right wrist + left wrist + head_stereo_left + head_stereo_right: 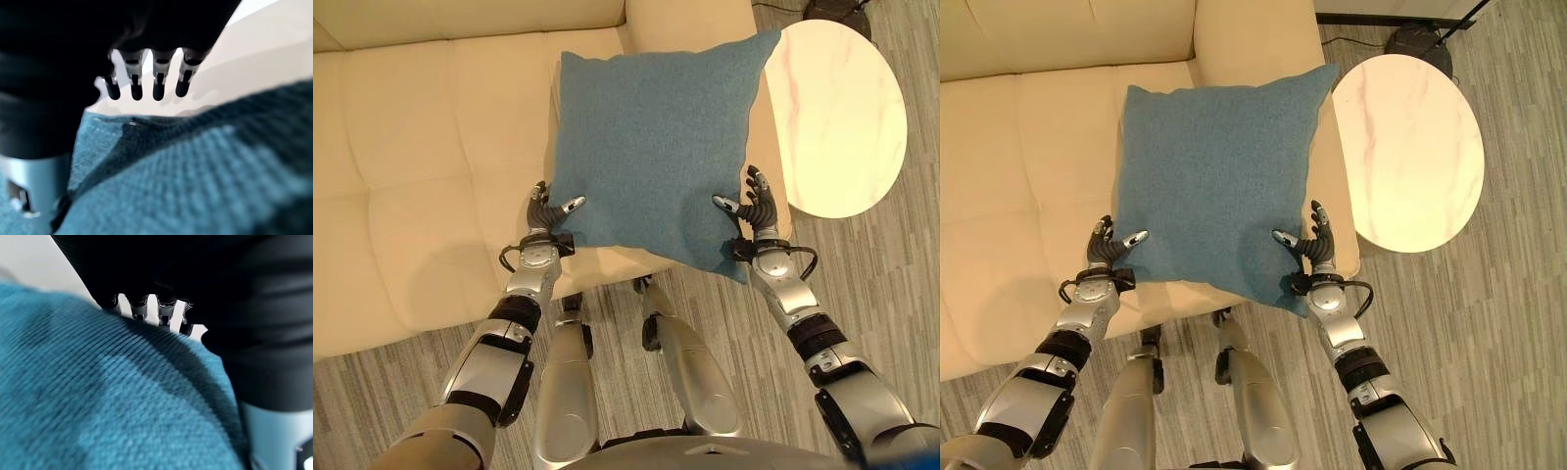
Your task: Pick up all the scattered cushions and arrange them neatly on the sofa.
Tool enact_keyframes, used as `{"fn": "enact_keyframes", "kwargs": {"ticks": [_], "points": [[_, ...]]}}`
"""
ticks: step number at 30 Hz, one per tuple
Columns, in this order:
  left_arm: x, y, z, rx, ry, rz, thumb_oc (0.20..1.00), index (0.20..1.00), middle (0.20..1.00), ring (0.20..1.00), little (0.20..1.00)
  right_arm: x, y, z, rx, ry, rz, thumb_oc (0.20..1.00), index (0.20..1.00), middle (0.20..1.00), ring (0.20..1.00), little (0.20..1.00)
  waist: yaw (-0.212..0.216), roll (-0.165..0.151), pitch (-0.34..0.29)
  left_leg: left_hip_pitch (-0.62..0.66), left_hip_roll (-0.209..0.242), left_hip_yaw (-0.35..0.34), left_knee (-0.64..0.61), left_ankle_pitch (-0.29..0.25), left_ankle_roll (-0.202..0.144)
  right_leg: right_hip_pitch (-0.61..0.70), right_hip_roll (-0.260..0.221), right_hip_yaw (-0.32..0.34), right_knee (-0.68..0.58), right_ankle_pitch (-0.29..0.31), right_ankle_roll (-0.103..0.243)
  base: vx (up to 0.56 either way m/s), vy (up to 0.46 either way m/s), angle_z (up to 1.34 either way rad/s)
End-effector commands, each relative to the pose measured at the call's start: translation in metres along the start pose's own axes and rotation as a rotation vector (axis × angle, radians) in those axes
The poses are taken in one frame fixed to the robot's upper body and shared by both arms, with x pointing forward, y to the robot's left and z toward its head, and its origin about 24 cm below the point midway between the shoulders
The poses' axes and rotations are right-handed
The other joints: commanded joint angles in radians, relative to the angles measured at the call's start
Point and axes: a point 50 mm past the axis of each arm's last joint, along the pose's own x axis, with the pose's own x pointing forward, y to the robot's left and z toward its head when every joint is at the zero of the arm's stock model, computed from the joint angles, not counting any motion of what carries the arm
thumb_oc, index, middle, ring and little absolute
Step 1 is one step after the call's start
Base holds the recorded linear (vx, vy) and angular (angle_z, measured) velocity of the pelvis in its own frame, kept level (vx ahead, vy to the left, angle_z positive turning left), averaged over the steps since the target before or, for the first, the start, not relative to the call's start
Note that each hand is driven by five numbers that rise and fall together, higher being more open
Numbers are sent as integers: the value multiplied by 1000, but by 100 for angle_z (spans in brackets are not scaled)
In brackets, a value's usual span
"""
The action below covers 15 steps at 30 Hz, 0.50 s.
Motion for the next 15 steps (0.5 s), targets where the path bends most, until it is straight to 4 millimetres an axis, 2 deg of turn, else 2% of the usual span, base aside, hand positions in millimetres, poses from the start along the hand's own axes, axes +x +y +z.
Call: {"fn": "enact_keyframes", "kwargs": {"ticks": [1,3,4,6,7,8,9,12,15], "points": [[-9,-29,-5,-69,6,-108,1000,1000,1000,1000,1000,-4,7,6,20,-47,21,1000,1000,1000,1000,1000,16,29,-49,3,-9,-20,-122,75,4,67,-28,-30,91,-130,79,47,-12,1],[-20,-54,-13,-137,47,-170,1000,1000,1000,1000,1000,-5,16,5,15,-38,41,1000,1000,1000,1000,1000,15,25,-52,8,-12,-23,-124,73,5,72,-27,-28,87,-133,76,34,-13,2],[-20,-54,-13,-137,47,-170,1000,1000,1000,1000,1000,-5,16,5,15,-38,41,1000,1000,1000,1000,1000,15,25,-52,8,-12,-23,-124,73,5,73,-27,-28,87,-133,76,0,0,0],[-32,-76,-17,-175,72,-243,1000,1000,1000,1000,1000,-7,23,5,8,-37,59,1000,1000,1000,1000,1000,16,28,-53,17,-16,-24,-129,72,6,80,-28,-27,83,-132,76,15,-15,-1],[-36,-85,-18,-187,78,-275,799,799,799,799,799,-7,25,5,10,-36,66,677,677,677,677,677,16,29,-54,21,-17,-23,-130,71,7,84,-29,-28,82,-132,76,0,0,0],[-41,-91,-20,-201,84,-301,467,467,467,467,467,-9,28,5,15,-34,73,454,454,454,454,454,18,32,-56,28,-18,-23,-135,71,7,90,-30,-29,80,-132,77,0,0,0],[-44,-95,-22,-210,93,-315,200,200,200,200,200,-10,29,4,16,-30,79,200,200,200,200,200,20,34,-57,34,-19,-23,-138,71,8,96,-30,-28,78,-133,77,34,-27,-3],[-58,-106,-31,-255,132,-371,200,200,200,200,200,-16,32,-1,16,-16,95,200,200,200,200,200,25,46,-69,65,-25,-23,-156,71,9,120,-32,-28,71,-138,77,45,-22,0],[-69,-109,-43,-269,173,-397,200,200,200,200,200,-24,29,-10,18,8,95,200,200,200,200,200,30,63,-85,102,-30,-22,-180,72,11,151,-36,-24,64,-145,76,52,-19,3]]}}
